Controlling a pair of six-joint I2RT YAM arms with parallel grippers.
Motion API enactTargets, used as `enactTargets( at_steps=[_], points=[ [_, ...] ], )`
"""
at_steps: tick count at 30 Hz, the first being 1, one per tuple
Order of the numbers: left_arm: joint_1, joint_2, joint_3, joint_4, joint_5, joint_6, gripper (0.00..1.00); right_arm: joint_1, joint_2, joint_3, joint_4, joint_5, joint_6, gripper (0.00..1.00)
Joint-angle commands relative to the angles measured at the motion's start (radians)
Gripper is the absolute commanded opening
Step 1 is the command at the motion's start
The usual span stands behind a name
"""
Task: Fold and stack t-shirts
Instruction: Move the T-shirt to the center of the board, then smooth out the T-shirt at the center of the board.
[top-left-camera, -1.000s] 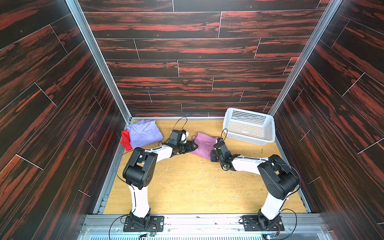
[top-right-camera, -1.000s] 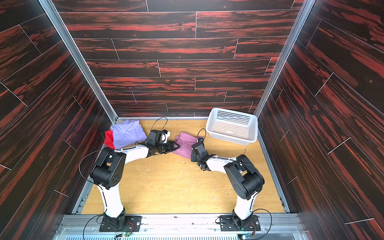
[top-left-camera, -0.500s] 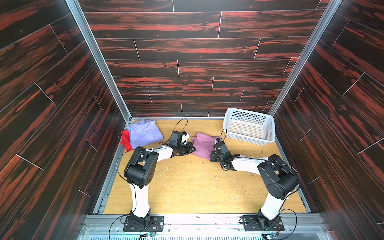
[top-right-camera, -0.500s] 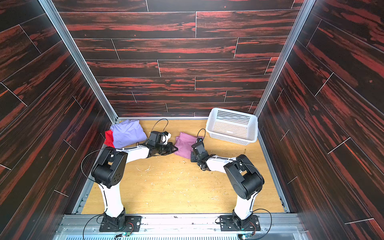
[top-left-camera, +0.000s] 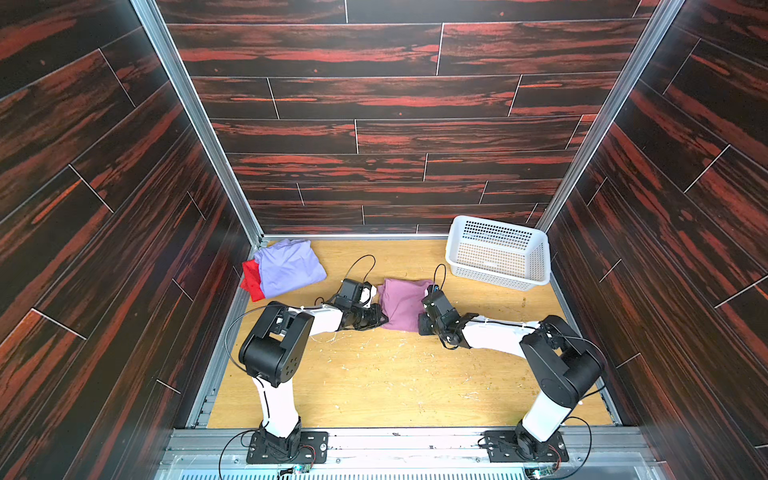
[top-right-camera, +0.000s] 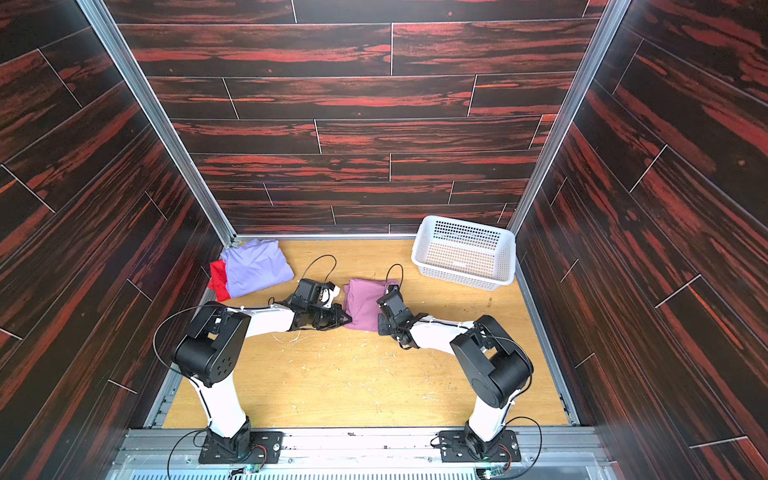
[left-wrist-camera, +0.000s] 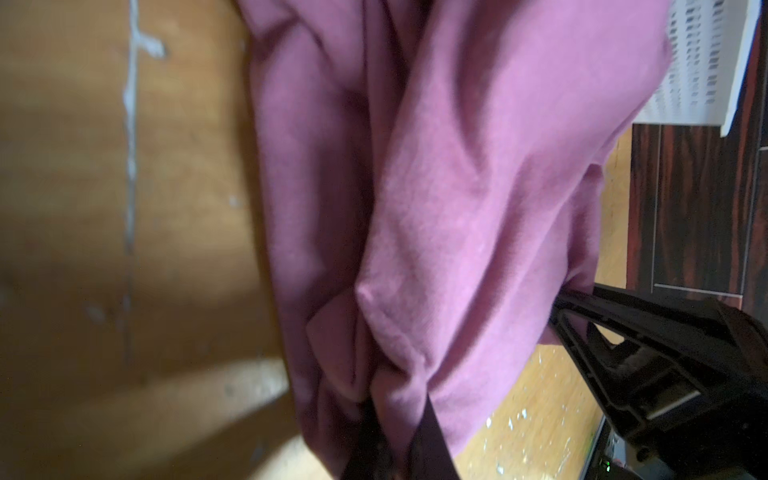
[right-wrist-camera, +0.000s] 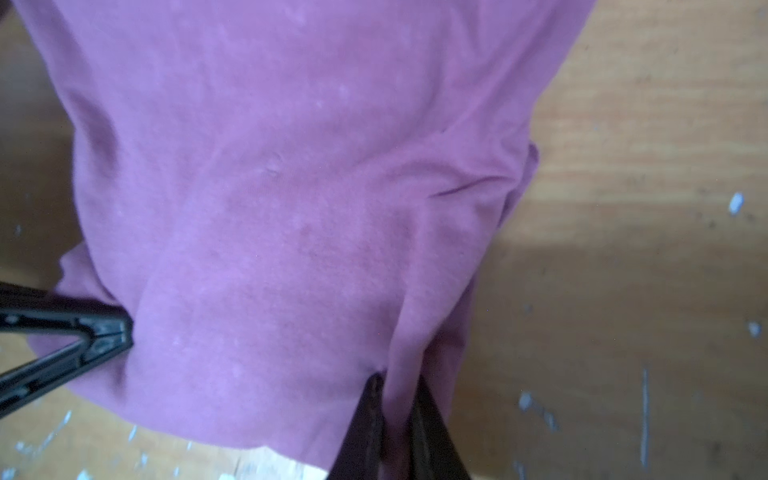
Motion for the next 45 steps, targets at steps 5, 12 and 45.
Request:
enactTargets(
  at_steps=[5, 12, 45],
  points=[
    [-0.04, -0.099, -0.118, -0.095, -0.032, 0.003, 0.0, 0.087, -0.047, -0.042, -0.152, 0.022, 0.068, 0.15],
    [-0.09, -0.217, -0.17, -0.165, -0.07, -0.007, 0.94, 0.148, -0.11, -0.035, -0.224, 0.163, 0.097, 0.71],
    [-0.058, -0.114, 0.184, 0.038, -0.228, -0.025, 1.0, -0.015, 0.103, 0.191, -0.053, 0.303, -0.048, 0.83]
  ],
)
